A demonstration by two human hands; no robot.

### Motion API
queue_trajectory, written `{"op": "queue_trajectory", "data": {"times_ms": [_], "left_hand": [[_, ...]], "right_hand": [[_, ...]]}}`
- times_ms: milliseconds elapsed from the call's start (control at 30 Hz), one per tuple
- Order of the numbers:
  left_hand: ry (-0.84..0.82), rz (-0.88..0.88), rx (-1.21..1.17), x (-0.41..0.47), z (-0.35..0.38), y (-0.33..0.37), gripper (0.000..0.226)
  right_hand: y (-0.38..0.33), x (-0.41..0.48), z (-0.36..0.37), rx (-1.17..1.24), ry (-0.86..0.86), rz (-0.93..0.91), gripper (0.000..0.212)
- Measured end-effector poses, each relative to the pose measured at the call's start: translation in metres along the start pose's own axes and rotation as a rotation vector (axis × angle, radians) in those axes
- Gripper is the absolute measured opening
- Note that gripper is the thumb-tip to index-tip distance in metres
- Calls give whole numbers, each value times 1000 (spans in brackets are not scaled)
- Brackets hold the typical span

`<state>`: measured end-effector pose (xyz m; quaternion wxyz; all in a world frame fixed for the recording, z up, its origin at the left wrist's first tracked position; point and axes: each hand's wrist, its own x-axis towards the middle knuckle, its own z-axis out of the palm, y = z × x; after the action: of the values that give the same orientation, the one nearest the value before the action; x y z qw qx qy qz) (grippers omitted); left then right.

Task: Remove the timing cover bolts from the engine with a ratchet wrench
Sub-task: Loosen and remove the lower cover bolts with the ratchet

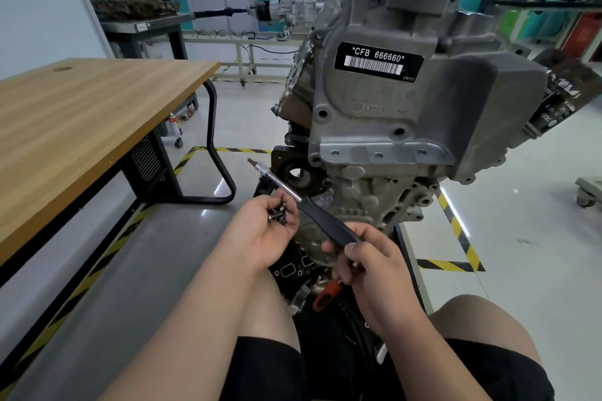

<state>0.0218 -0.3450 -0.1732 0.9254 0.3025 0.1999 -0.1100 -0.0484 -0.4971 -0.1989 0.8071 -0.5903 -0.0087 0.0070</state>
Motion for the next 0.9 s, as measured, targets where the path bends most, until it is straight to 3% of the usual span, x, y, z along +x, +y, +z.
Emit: {"op": "queue_trajectory", "data": {"times_ms": [200,333,500,600,767,900], "left_hand": [[-37,3,270,7,-13,0,21],[23,16,244,13,-16,-1,31],[-45,-10,242,19,-19,-2,29],[-53,-1,322,22,-20,-3,23],[-16,-49,291,28,-19,0,43],[-13,-59,235,27,-21,1,25]], "right_hand": [[10,3,-4,8,77,-1,12],[13,-2,-5,-94,201,-45,7],[12,-8,-16,-260,314,-77,31],[9,-10,-18,-314,333,-73,31],[8,-11,-21,-339,365,-67,28],[10,-18,-24,-358,362,-98,33]]}}
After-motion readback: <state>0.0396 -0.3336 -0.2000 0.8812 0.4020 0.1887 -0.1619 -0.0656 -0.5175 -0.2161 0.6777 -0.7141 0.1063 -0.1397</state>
